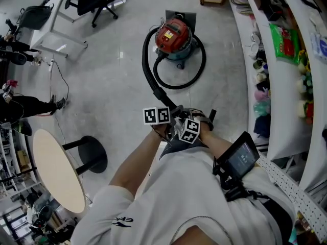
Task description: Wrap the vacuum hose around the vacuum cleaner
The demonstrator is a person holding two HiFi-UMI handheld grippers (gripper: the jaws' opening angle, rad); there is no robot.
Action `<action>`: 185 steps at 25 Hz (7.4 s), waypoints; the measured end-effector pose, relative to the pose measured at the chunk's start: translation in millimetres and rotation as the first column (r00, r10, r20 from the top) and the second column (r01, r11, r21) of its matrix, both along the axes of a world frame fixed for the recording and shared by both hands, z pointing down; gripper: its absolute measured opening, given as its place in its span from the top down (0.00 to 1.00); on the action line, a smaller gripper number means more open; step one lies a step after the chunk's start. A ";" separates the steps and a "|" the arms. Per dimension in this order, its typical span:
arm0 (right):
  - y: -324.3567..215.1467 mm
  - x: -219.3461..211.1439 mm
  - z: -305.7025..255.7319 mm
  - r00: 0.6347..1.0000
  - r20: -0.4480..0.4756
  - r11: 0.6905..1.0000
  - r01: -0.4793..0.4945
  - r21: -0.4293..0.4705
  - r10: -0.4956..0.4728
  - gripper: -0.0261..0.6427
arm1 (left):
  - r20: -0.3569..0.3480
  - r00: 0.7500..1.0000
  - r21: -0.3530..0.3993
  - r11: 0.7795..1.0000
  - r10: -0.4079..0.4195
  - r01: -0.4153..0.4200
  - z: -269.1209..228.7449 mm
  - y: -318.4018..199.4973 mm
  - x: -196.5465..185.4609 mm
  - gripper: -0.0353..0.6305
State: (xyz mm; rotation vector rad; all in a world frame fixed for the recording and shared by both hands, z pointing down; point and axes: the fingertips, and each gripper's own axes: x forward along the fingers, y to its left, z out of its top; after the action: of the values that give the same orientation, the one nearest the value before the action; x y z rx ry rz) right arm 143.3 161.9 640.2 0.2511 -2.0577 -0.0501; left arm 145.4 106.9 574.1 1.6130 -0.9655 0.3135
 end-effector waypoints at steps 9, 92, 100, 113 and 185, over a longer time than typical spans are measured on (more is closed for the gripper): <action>-10.2 22.3 13.5 0.998 -0.051 1.000 -0.024 -0.017 0.023 0.67 | -0.042 0.990 0.018 0.991 0.135 -0.134 -0.1 3.9 14.8 0.71; -391.1 234.8 47.1 0.598 -0.541 0.704 0.710 0.016 -0.591 0.70 | 0.707 -0.013 -0.131 0.113 0.707 -0.985 115.6 -225.8 11.8 0.71; -443.3 263.0 57.7 0.515 -0.563 0.623 0.782 0.000 -0.646 0.70 | 0.684 0.064 -0.118 0.198 0.726 -0.973 127.1 -249.6 55.2 0.71; -526.6 260.3 68.6 0.350 -0.643 0.487 0.872 -0.042 -0.681 0.71 | 0.632 0.232 -0.007 0.304 0.740 -0.953 152.6 -284.7 93.0 0.71; -807.0 212.0 114.2 0.576 -0.669 0.686 0.715 0.133 -0.470 0.68 | 0.579 0.508 0.024 0.609 0.638 -0.792 236.4 -465.9 134.2 0.83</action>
State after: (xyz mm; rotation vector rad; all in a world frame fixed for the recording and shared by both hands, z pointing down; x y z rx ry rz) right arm 355.3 -645.1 754.4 -0.2423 -1.3804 -0.8867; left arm 279.6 -359.0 810.5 2.2313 -0.6604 1.3257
